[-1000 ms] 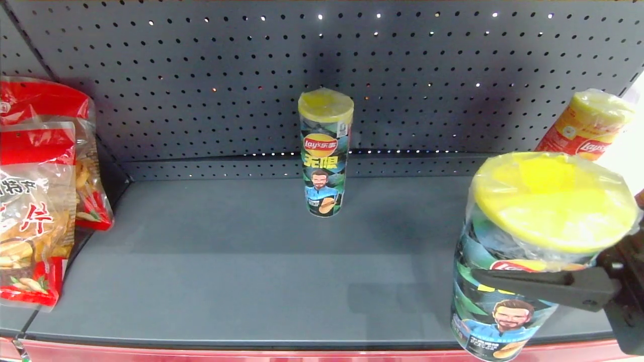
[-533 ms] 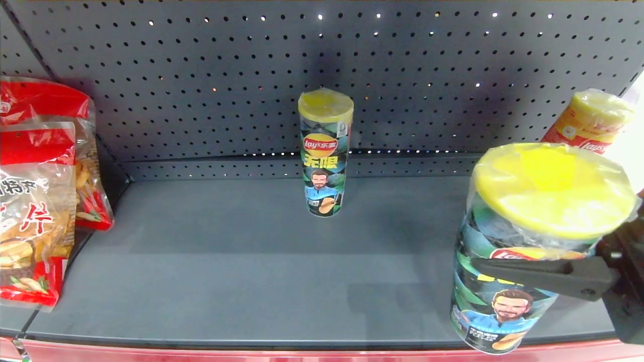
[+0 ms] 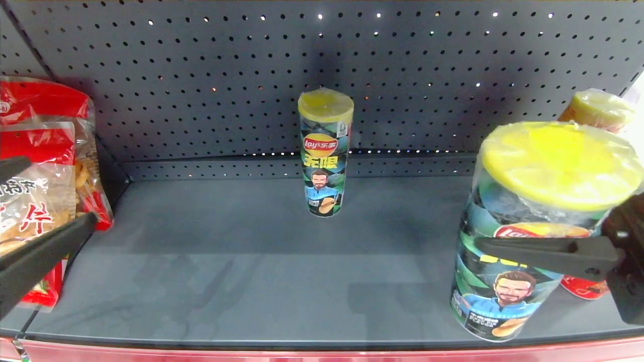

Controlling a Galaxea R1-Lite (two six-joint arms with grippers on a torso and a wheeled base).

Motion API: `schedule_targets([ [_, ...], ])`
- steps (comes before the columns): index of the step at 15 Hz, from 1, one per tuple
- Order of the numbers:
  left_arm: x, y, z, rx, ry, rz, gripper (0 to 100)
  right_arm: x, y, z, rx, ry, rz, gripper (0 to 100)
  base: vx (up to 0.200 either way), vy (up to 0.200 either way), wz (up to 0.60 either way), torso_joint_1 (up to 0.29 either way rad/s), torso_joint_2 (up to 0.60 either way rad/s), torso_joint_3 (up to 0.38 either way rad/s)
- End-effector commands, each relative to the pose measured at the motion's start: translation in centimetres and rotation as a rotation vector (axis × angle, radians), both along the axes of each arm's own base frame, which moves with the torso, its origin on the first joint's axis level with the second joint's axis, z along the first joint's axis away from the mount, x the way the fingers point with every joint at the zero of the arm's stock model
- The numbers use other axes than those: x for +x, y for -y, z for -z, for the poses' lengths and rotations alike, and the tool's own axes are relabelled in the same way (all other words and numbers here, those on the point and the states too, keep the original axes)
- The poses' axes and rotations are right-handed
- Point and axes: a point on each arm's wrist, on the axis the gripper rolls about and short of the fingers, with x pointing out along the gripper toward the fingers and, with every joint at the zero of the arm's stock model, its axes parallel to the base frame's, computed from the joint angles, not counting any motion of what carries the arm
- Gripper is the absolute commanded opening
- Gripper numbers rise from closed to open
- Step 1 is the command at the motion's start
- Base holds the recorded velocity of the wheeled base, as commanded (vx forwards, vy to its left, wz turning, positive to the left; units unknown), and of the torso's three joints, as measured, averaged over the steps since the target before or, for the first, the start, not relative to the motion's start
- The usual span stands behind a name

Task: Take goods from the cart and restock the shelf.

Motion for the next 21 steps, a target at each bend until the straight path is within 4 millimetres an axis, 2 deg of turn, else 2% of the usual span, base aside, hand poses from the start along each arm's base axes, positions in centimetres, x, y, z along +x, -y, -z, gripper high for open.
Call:
schedule_targets([
  [1, 6.2, 2.5, 3.0, 0.078, -0.186, 0.109, 100, 1.0, -0.2, -0.1, -0.005, -0.009, 0.021, 0, 0.000, 0.000, 0.00, 0.000, 0.00, 0.000],
  [3, 7.6, 4.0, 4.1, 0.060, -0.281, 0.172, 100, 1.3, -0.2, 0.0, -0.008, -0.014, 0.032, 0, 0.000, 0.000, 0.00, 0.000, 0.00, 0.000],
  [6, 8.3, 5.0, 3.9, 0.020, -0.321, 0.240, 100, 1.4, 0.0, 0.1, -0.009, -0.016, 0.042, 0, 0.000, 0.000, 0.00, 0.000, 0.00, 0.000],
  [8, 8.9, 4.8, 3.7, 0.011, -0.273, 0.250, 100, 1.6, 0.2, 0.0, -0.002, -0.006, 0.056, 0, 0.000, 0.000, 0.00, 0.000, 0.00, 0.000],
  [10, 10.3, 3.8, 3.7, 0.006, -0.238, 0.310, 100, 1.7, 0.2, -0.1, 0.001, -0.002, 0.058, 0, 0.000, 0.000, 0.00, 0.000, 0.00, 0.000],
  [13, 12.5, 3.6, 5.2, 0.075, -0.145, 0.397, 100, 1.7, 0.1, 0.1, -0.004, -0.008, 0.055, 0, 0.000, 0.000, 0.00, 0.000, 0.00, 0.000],
  [14, 14.4, 4.1, 6.0, 0.073, -0.076, 0.406, 100, 1.9, -0.1, 0.2, -0.007, -0.011, 0.053, 0, 0.000, 0.000, 0.00, 0.000, 0.00, 0.000],
  [15, 15.3, 4.4, 6.3, 0.070, -0.072, 0.400, 100, 2.0, -0.2, 0.1, -0.006, -0.012, 0.053, 0, 0.000, 0.000, 0.00, 0.000, 0.00, 0.000],
  [19, 19.6, 5.6, 6.3, 0.067, -0.065, 0.400, 100, 2.2, -0.2, 0.1, -0.006, -0.012, 0.055, 0, 0.000, 0.000, 0.00, 0.000, 0.00, 0.000],
  [21, 21.6, 8.1, 5.5, 0.035, -0.044, 0.431, 100, 2.2, -0.3, 0.2, -0.010, -0.017, 0.055, 0, 0.000, 0.000, 0.00, 0.000, 0.00, 0.000],
])
